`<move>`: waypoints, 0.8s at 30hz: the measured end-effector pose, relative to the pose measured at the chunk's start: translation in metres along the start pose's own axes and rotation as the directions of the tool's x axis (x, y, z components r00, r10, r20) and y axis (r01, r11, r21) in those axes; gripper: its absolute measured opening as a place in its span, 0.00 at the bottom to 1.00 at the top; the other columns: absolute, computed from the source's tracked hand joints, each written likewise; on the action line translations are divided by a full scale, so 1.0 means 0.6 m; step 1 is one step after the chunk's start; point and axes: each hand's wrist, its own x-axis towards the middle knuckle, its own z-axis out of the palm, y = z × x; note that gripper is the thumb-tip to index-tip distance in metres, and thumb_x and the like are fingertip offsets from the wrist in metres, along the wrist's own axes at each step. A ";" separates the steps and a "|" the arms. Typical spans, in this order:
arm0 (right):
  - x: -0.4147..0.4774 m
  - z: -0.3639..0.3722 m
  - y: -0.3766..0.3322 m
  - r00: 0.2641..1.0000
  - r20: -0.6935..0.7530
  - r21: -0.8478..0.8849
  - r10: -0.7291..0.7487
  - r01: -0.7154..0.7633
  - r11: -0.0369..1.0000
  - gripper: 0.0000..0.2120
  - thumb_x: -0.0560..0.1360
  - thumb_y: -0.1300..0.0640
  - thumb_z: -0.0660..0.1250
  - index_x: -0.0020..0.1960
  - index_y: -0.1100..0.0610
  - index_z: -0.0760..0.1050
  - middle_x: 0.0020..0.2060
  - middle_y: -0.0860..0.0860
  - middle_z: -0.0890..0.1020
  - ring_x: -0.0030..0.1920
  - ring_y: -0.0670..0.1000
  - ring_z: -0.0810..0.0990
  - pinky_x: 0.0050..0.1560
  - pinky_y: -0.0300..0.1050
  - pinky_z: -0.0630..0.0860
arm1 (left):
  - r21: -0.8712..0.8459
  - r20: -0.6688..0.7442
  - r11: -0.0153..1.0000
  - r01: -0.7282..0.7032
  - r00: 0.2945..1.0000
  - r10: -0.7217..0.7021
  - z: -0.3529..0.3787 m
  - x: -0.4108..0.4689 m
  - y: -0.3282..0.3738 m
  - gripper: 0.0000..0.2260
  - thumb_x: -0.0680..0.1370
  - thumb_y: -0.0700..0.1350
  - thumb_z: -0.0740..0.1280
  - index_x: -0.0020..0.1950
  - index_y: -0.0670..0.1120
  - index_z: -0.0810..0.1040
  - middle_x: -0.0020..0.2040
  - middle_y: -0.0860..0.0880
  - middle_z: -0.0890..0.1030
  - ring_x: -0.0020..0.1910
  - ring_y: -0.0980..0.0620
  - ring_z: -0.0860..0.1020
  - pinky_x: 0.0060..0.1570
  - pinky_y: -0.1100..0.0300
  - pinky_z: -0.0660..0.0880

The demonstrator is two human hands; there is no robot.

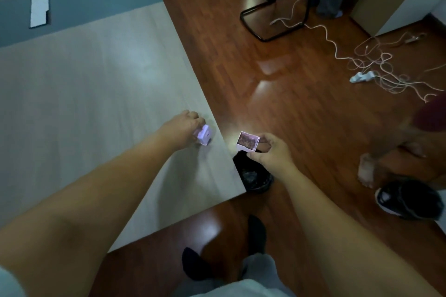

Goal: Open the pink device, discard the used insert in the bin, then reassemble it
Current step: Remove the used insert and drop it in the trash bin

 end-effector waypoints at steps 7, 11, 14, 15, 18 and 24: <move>0.009 -0.050 0.031 0.997 -0.048 0.001 0.053 -0.053 0.999 0.17 0.66 0.66 0.79 0.50 0.52 0.82 0.46 0.43 0.83 0.32 0.29 0.78 0.30 0.22 0.69 | 0.066 0.034 0.998 0.019 0.999 -0.021 0.008 0.013 0.018 0.23 0.72 0.56 0.72 0.65 0.50 0.77 0.59 0.47 0.80 0.55 0.45 0.75 0.51 0.54 0.75; 0.013 -0.076 0.042 0.997 -0.049 0.013 0.063 -0.062 0.998 0.17 0.67 0.67 0.78 0.52 0.53 0.82 0.45 0.40 0.81 0.33 0.27 0.77 0.31 0.22 0.68 | 0.186 0.145 0.982 0.040 0.987 -0.067 -0.019 0.022 0.048 0.33 0.69 0.59 0.72 0.71 0.51 0.70 0.68 0.45 0.74 0.66 0.42 0.69 0.66 0.48 0.67; 0.021 -0.098 0.059 0.996 -0.059 0.009 0.070 -0.069 0.998 0.18 0.67 0.68 0.77 0.55 0.56 0.81 0.41 0.39 0.82 0.32 0.27 0.77 0.29 0.22 0.68 | -0.006 0.108 0.999 0.041 0.993 -0.040 -0.051 0.037 0.101 0.32 0.72 0.55 0.71 0.74 0.50 0.67 0.73 0.45 0.70 0.72 0.43 0.66 0.71 0.49 0.63; 0.025 -0.106 0.066 0.996 -0.062 -0.009 0.069 -0.069 0.998 0.18 0.67 0.68 0.77 0.55 0.56 0.81 0.41 0.39 0.82 0.32 0.28 0.77 0.30 0.22 0.68 | -0.141 0.069 0.989 0.043 0.997 -0.034 -0.057 0.045 0.123 0.29 0.73 0.53 0.71 0.72 0.49 0.69 0.71 0.45 0.72 0.70 0.44 0.69 0.69 0.52 0.65; 0.032 -0.125 0.088 0.993 -0.079 -0.058 0.088 -0.093 0.994 0.19 0.67 0.66 0.79 0.56 0.56 0.81 0.44 0.44 0.84 0.35 0.35 0.78 0.32 0.26 0.69 | -0.584 0.037 0.803 0.119 0.992 -0.120 -0.043 0.059 0.201 0.14 0.76 0.45 0.70 0.60 0.45 0.79 0.55 0.47 0.82 0.54 0.47 0.80 0.53 0.63 0.74; 0.053 -0.170 0.164 0.988 -0.132 -0.164 0.077 -0.099 0.982 0.18 0.65 0.66 0.80 0.51 0.52 0.82 0.45 0.45 0.82 0.34 0.42 0.75 0.33 0.27 0.68 | -0.836 0.205 0.463 0.294 0.950 -0.234 0.145 0.081 0.351 0.06 0.78 0.40 0.66 0.54 0.44 0.81 0.40 0.52 0.79 0.35 0.58 0.75 0.35 0.74 0.69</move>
